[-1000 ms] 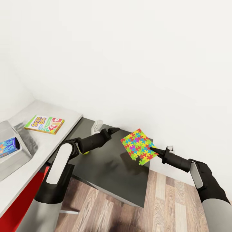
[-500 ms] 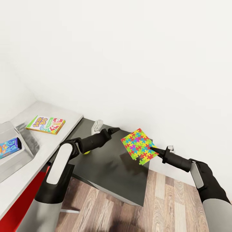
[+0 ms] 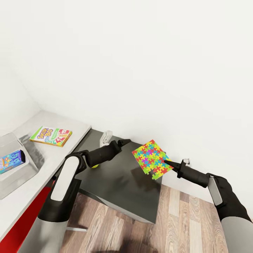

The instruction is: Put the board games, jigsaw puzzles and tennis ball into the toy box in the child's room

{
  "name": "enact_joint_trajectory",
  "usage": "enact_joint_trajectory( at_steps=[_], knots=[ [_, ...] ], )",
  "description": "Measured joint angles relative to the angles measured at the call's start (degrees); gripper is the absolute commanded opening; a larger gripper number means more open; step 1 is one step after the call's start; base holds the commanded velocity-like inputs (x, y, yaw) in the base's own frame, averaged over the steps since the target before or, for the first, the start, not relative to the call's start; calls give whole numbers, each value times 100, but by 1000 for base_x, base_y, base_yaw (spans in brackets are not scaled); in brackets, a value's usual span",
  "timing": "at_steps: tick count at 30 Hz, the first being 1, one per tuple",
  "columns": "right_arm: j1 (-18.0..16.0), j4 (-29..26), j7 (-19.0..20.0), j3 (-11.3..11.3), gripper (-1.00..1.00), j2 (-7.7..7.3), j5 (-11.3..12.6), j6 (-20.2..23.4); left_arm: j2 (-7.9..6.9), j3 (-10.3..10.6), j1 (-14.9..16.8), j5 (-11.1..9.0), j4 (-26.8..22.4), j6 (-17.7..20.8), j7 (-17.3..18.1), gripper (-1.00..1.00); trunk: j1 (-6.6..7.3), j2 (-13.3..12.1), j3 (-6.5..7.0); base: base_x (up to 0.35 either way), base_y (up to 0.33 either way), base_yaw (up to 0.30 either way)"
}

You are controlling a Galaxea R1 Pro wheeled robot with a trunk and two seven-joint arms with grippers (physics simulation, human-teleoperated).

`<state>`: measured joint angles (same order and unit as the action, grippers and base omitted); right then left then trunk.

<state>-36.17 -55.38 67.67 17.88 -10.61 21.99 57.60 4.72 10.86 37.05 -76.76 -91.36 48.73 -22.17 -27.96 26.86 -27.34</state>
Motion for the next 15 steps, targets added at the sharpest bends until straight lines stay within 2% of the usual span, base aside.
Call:
enact_joint_trajectory(
  at_steps=[7, 10, 15],
  knots=[
    [0, 1, 5, 0, -100, -2, -2, -2, 0, 0, -1, 0, -1, -2, -2, 100, 154, -282, 126, 0, 0, 45],
    [-1, 1, 6, 0, -100, -2, -2, -3, 0, -1, -1, 0, -3, -5, -6, 100, 220, -403, 181, 0, 0, 161],
    [-1, 1, 7, 4, -100, -2, -6, -5, -1, -2, -2, 1, -2, -10, -17, 100, 221, -405, 181, 0, 0, 211]
  ],
)
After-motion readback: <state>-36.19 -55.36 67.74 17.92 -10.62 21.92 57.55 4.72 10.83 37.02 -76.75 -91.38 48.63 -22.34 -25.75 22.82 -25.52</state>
